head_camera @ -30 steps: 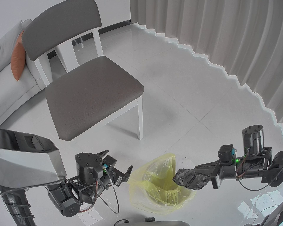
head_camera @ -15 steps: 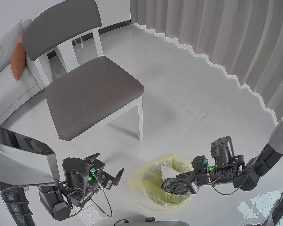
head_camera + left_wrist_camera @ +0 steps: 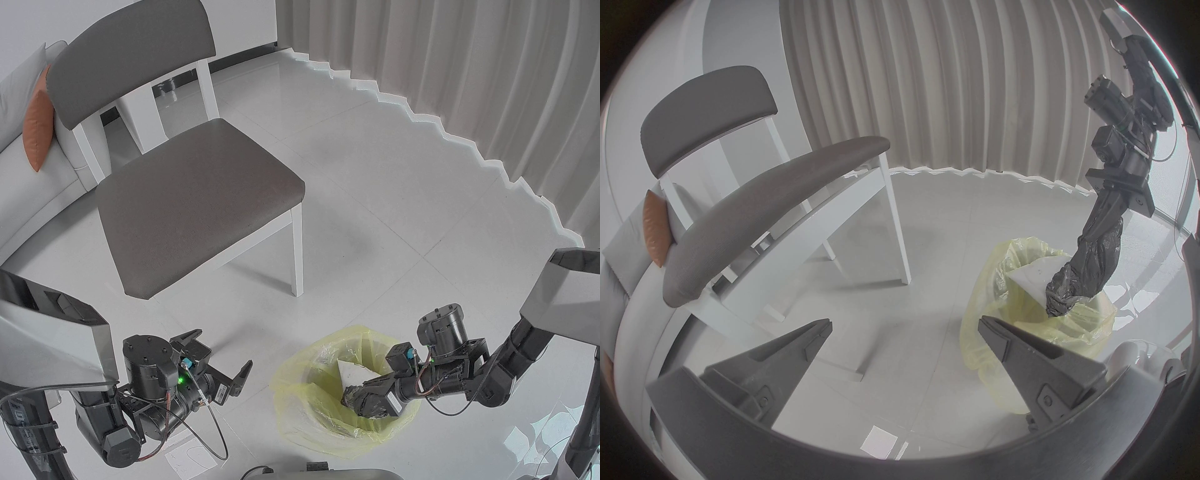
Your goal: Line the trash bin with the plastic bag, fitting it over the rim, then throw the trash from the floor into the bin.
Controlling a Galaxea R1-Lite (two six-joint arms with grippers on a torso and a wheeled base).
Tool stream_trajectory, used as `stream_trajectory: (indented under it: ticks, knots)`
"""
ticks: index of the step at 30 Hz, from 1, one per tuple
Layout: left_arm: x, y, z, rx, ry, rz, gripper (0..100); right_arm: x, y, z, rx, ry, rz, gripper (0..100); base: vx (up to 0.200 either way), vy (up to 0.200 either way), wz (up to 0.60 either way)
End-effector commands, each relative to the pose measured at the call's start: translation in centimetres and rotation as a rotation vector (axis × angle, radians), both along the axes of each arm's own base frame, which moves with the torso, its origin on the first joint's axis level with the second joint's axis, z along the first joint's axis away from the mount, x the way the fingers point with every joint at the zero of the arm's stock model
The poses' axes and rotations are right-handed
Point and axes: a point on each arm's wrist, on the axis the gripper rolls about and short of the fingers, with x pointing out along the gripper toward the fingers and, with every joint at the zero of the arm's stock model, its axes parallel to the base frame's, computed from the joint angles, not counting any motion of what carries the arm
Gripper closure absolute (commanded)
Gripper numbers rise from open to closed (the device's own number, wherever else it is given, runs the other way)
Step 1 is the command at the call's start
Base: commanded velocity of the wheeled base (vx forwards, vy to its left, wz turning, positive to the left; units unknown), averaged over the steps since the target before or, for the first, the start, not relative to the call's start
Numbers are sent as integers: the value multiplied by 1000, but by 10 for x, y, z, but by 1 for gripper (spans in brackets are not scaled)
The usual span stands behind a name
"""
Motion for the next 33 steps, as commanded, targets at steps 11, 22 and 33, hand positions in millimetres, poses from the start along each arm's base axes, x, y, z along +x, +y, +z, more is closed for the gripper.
stream_trajectory:
  ticks: [11, 22, 33]
  knots:
    - [2, 0, 4, -17, -22, 2, 0, -5, 13, -31, -46, 64, 51, 100, 0, 0, 0]
    - [1, 1, 5, -19, -26, 3, 0, 45, 5, -55, -51, 35, -16, 100, 0, 0, 0]
    - [2, 0, 7, -23, -36, 0, 0, 57, 9, -66, -82, 60, -1, 100, 0, 0, 0]
